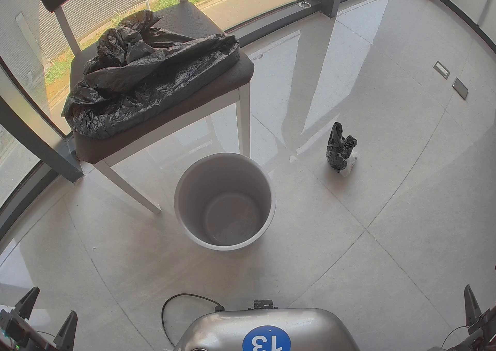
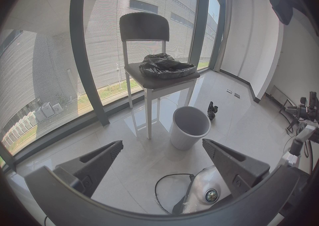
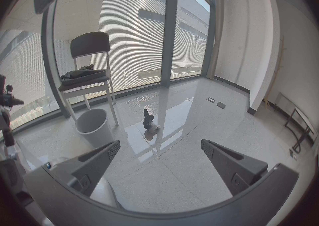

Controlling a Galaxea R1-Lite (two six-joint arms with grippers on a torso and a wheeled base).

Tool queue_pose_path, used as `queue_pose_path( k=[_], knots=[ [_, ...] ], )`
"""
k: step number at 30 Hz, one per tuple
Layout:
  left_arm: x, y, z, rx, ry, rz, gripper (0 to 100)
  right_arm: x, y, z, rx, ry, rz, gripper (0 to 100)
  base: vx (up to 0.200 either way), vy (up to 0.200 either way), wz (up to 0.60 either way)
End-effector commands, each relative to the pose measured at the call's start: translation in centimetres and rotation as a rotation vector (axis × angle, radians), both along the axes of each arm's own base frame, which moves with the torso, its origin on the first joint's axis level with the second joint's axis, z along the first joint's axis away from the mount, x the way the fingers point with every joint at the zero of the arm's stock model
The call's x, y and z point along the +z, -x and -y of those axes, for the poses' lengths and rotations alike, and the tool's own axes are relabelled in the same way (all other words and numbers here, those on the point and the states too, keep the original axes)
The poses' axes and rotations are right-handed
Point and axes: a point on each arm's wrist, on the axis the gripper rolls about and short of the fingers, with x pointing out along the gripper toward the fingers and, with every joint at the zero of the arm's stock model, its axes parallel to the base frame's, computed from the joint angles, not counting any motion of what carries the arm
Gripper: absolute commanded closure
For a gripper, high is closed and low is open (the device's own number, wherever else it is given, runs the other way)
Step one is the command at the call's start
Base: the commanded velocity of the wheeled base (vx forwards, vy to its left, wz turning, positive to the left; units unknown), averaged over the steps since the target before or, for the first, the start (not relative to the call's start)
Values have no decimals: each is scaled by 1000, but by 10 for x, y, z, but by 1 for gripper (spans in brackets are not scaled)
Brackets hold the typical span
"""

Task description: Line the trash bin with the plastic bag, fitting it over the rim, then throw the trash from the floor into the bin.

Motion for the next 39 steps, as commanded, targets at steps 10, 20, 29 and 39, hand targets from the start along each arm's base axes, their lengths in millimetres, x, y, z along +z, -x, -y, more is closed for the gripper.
queue_pose_path(
  k=[10,20,29,39],
  knots=[
    [101,-3,-3,25,294,161,0,82,7,6,87,-53,82,0,0,0,0],
    [156,-30,7,-160,-137,-110,0,108,-17,2,64,-15,-143,0,0,0,0],
    [227,-148,27,-29,-74,-169,0,126,-40,-1,57,-6,-247,0,0,0,0],
    [228,-184,-34,56,-206,-248,0,125,-38,1,-17,-24,-240,0,0,0,0]
  ],
)
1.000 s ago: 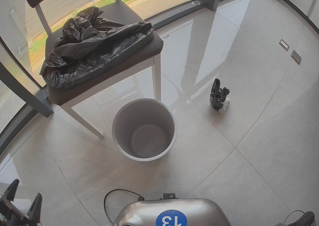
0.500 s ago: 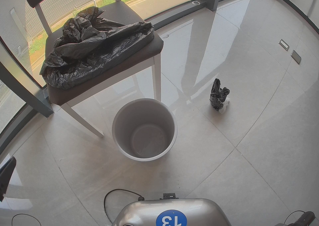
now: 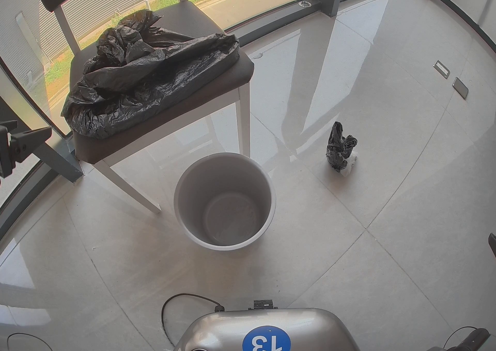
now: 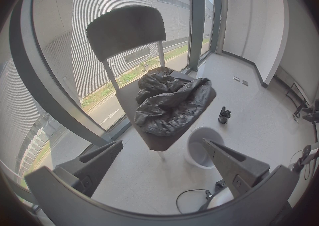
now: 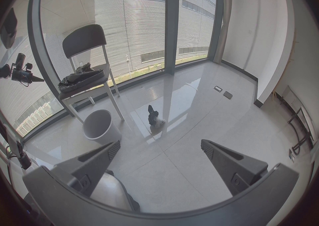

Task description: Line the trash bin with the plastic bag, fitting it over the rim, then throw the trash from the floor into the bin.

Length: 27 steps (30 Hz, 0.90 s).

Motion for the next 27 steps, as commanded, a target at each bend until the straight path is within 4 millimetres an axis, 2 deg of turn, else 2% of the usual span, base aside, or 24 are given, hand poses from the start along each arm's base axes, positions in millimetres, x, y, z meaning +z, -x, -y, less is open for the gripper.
queue_pose_path(
  k=[1,3,6,10,11,15,19,27],
  knots=[
    [-10,-63,-43,82,-7,-127,0,4,-7,0,-67,-2,-35,0,0,0,0],
    [-13,-74,-46,110,17,-147,0,5,-7,0,-75,-3,-27,0,0,0,0],
    [-7,-79,-46,115,53,-135,0,7,-5,0,-77,-4,-15,0,0,0,0],
    [-2,-81,-39,85,67,-122,0,10,-4,0,-73,-5,-1,0,0,0,0],
    [-3,-83,-30,48,87,-129,0,12,-2,0,-72,-5,16,0,0,0,0],
    [-7,-94,-24,27,135,-155,0,14,3,1,-68,-5,40,0,0,0,0],
    [-9,-125,-27,70,180,-144,0,12,13,1,-67,-8,72,0,0,0,0],
    [-1,-160,-32,154,233,-109,0,8,24,1,-65,-9,111,0,0,0,0]
  ],
)
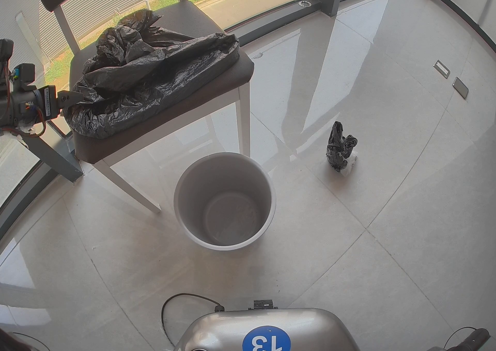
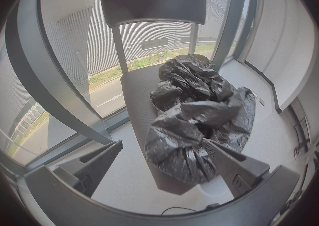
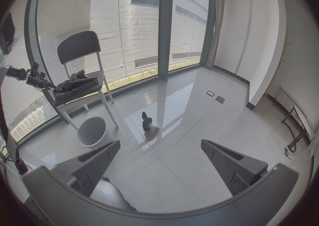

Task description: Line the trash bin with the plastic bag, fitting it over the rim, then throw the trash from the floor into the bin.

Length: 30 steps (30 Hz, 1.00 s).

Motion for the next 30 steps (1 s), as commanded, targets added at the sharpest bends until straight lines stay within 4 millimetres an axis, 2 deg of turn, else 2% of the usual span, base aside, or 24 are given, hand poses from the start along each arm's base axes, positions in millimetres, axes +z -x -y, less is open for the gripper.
queue_pose_path(
  k=[1,6,23,24,30],
  knots=[
    [-2,-28,-3,23,27,-15,0,-2,12,1,1,-1,50,0,0,0,0],
    [-6,-38,-5,27,29,-27,0,-1,15,1,1,-2,66,0,0,0,0],
    [-11,-47,-6,25,35,-27,0,-2,13,1,12,1,55,0,0,0,0],
    [-12,-48,-6,24,35,-29,100,-3,13,1,11,1,55,0,0,0,0],
    [-14,-51,-2,12,41,-35,100,-4,13,1,12,1,53,0,0,0,0]
  ],
)
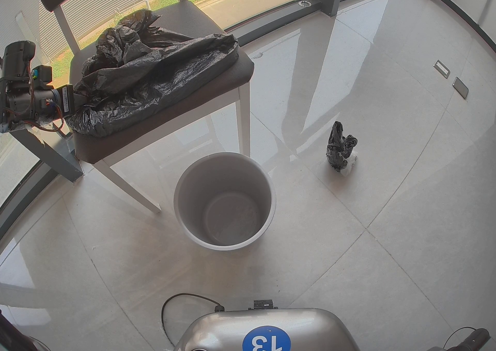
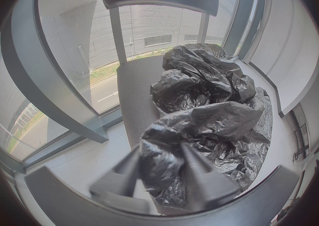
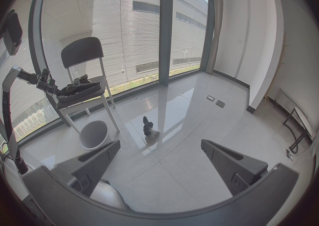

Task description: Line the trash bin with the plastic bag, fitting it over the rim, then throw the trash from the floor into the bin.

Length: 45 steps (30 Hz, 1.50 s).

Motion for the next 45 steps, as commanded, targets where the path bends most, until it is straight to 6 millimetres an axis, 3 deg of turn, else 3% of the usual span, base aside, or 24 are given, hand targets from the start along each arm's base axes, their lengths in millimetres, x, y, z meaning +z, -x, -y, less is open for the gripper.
queue_pose_path(
  k=[1,8,14,18,24,25,29,30,38,45],
  knots=[
    [-1,-2,2,-8,1,-5,100,-1,0,0,2,0,-3,0,0,0,0],
    [6,3,12,-38,0,21,100,1,-1,0,3,0,2,0,0,0,0],
    [33,24,37,-109,47,109,100,9,-9,-1,31,-1,-14,0,0,0,0],
    [59,55,65,-216,100,195,100,21,-25,-3,69,1,-49,0,0,0,0],
    [79,96,93,-365,149,266,100,27,-42,-5,144,48,-104,0,0,0,0],
    [84,108,101,-402,161,287,100,25,-50,-6,168,76,-138,0,0,0,0],
    [88,124,111,-435,167,297,100,25,-66,-8,211,74,-192,0,0,0,0],
    [89,132,113,-457,169,289,100,27,-79,-10,251,64,-202,0,0,0,0],
    [99,153,128,-584,204,323,100,34,-135,-29,435,76,-179,0,0,0,0],
    [108,159,141,-664,229,343,100,33,-155,-47,539,98,-197,0,0,0,0]
  ],
)
